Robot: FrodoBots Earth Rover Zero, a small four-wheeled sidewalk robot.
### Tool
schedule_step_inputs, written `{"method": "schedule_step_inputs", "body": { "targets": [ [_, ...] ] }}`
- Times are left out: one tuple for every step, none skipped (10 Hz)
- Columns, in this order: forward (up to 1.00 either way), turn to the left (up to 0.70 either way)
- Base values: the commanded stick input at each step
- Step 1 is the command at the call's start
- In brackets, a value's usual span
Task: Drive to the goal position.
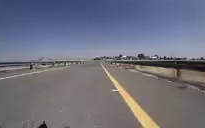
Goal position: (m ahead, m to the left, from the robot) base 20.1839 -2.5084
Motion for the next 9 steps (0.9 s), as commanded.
{"method": "schedule_step_inputs", "body": {
  "targets": [
    [1.0,0.0],
    [1.0,0.0],
    [1.0,0.0],
    [1.0,0.0],
    [1.0,0.0],
    [1.0,0.0],
    [1.0,0.0],
    [1.0,0.0],
    [1.0,0.0]
  ]
}}
